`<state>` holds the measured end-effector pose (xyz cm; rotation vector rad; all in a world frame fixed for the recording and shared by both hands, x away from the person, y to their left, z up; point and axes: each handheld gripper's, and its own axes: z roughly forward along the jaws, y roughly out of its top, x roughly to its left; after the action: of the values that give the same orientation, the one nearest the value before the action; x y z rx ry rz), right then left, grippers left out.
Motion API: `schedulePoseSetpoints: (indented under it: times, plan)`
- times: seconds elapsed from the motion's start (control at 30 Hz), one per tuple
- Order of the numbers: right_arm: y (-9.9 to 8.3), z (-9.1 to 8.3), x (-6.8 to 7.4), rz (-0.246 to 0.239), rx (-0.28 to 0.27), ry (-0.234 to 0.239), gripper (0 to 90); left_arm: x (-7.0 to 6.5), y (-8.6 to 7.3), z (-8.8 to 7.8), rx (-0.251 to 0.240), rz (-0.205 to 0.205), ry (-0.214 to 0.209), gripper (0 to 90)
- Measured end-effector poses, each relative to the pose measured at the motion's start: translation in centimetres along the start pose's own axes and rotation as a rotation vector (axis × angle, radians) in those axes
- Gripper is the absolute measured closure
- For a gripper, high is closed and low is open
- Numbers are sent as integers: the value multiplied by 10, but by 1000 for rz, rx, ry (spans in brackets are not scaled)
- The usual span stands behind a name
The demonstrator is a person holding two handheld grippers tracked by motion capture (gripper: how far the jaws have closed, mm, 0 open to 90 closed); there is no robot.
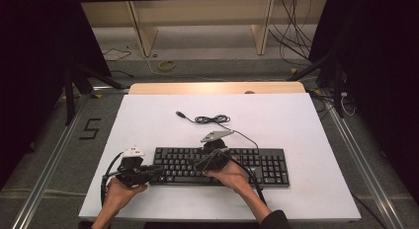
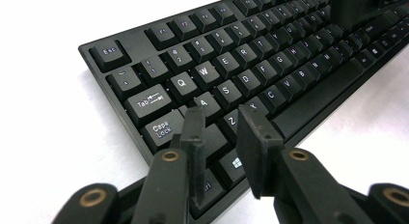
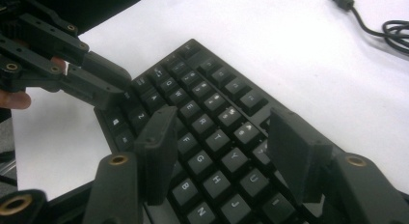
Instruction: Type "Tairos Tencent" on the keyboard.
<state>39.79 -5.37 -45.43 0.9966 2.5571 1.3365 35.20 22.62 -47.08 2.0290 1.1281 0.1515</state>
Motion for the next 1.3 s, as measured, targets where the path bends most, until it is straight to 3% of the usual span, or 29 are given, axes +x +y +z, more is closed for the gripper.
schedulePoseSetpoints:
  times: [0.47,0.63,1.1,1.3]
  plan:
    - [5,12,7,-16,9,17,502,1,0,2,25,17,11,842]
    - [6,16,8,-24,23,19,570,1,0,4,39,27,13,878]
    - [4,29,5,-8,78,-17,871,1,-1,7,51,31,22,890]
    - [4,34,6,-15,98,-23,900,1,-1,7,53,34,22,890]
